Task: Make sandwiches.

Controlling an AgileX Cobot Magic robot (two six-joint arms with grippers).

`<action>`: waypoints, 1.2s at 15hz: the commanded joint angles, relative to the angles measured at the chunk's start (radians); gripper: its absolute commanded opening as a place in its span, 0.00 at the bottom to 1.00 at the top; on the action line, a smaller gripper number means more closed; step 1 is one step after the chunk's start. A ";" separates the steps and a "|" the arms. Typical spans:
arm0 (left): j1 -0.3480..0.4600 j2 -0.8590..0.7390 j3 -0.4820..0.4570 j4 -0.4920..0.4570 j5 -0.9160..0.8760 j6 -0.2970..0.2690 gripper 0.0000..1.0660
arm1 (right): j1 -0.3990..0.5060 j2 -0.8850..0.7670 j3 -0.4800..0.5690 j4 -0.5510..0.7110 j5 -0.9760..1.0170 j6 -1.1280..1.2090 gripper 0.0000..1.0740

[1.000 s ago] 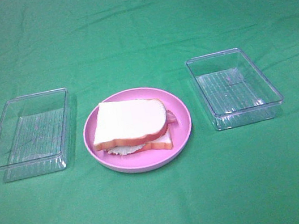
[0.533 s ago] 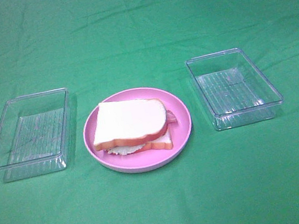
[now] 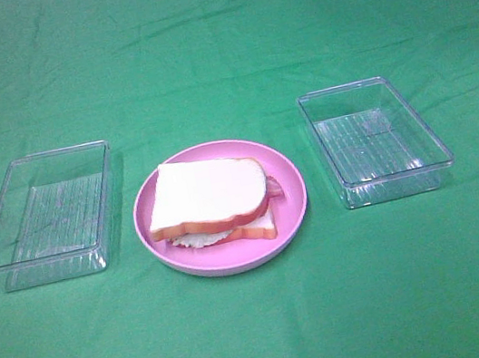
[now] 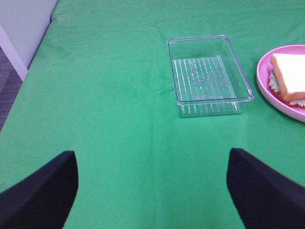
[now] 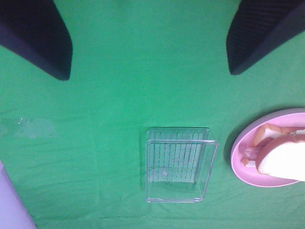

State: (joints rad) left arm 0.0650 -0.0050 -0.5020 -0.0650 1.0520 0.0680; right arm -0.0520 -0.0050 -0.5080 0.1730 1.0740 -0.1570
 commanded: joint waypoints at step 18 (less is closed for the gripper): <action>0.003 -0.022 0.003 -0.024 -0.005 0.023 0.75 | -0.007 -0.016 0.002 0.001 -0.010 -0.001 0.76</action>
State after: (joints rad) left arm 0.0650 -0.0050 -0.5020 -0.0780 1.0520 0.0890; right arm -0.0520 -0.0050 -0.5080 0.1730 1.0740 -0.1570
